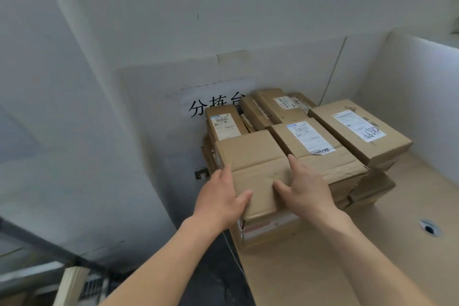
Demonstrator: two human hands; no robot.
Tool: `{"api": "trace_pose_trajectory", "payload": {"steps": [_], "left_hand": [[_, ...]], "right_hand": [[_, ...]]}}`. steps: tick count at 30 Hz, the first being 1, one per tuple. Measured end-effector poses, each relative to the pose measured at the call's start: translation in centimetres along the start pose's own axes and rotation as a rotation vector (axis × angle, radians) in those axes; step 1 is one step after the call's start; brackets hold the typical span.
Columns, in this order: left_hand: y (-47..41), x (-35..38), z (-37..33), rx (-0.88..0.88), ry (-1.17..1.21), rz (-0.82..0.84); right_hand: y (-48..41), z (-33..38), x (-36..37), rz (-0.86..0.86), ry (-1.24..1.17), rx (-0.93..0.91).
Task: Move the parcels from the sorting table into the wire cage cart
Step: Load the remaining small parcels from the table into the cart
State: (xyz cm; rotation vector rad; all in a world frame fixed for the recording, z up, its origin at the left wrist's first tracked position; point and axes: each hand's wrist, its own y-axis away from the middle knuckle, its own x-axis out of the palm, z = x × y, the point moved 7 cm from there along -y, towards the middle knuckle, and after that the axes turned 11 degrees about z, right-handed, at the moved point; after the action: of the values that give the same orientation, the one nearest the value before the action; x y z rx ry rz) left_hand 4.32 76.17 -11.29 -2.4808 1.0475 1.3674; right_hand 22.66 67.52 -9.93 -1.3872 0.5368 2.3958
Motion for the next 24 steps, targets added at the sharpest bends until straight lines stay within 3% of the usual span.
{"api": "trace_pose_trajectory", "payload": {"steps": [6,13,24], "left_hand": [[0.0,1.7,0.1,-0.055,0.121,0.026],[1.7,1.4,-0.6,-0.038,0.192,-0.066],[15.7,-3.8,6.0,-0.070,0.371,-0.309]], "right_hand": [[-0.4,-0.2,0.5,0.038,-0.068,0.006],[1.3,1.0,0.9,-0.001,-0.141,0.007],[9.9,9.7,3.1,-0.051,-0.255,-0.133]]}}
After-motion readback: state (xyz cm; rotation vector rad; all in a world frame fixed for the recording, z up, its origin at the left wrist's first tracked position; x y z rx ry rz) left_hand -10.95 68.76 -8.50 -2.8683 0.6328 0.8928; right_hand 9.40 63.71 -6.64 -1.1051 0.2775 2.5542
